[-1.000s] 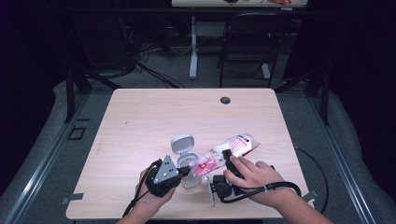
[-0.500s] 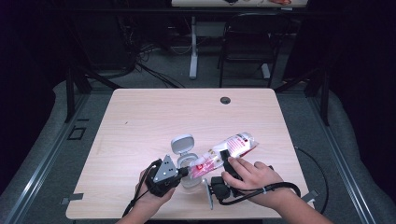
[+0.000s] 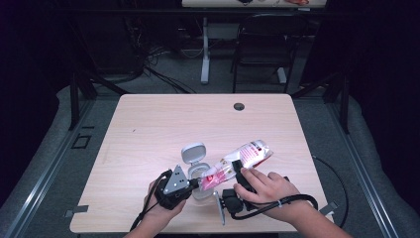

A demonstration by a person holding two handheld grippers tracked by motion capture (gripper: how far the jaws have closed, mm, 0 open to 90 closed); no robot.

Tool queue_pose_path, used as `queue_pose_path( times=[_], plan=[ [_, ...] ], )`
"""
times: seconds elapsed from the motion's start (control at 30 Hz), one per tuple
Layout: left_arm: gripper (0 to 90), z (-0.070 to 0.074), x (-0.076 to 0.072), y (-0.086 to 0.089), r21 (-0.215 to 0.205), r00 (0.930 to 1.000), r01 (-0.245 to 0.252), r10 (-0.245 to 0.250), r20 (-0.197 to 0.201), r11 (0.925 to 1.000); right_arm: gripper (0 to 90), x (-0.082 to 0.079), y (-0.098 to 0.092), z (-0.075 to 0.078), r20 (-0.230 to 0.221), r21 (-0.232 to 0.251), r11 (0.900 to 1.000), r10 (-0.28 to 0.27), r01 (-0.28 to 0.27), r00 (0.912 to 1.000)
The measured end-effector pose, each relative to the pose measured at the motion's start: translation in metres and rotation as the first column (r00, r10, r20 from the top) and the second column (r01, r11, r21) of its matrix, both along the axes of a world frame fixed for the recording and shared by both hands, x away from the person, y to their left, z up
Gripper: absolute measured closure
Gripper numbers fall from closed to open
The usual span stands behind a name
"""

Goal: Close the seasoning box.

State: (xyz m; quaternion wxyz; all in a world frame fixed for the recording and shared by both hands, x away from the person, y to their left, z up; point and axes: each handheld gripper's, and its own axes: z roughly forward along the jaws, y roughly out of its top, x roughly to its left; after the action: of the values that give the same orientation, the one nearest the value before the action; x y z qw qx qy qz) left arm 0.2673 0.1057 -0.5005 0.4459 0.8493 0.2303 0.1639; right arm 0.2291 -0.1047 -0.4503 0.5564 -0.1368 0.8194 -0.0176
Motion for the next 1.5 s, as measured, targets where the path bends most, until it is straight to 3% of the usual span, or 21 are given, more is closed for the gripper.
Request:
queue_pose_path(
  times=[0.87,1.0,1.5],
  plan=[
    [90.0,-0.001,0.001,0.0,-0.011,0.9999,0.005,-0.005,-0.009,0.9999,80.5,-0.003,0.003,0.003,-0.001,-0.007,1.0,0.012,-0.012,0.9999],
    [90.0,-0.001,0.002,0.0,-0.011,0.9999,0.005,-0.005,-0.015,0.9999,81.0,-0.004,0.005,0.005,0.0,-0.034,0.999,0.01,-0.01,0.9999],
    [90.0,0.002,0.003,0.003,-0.026,0.9999,0.006,-0.007,-0.014,0.9996,82.4,-0.005,0.008,0.011,-0.001,-0.049,0.999,0.015,-0.015,0.9999]
  ],
)
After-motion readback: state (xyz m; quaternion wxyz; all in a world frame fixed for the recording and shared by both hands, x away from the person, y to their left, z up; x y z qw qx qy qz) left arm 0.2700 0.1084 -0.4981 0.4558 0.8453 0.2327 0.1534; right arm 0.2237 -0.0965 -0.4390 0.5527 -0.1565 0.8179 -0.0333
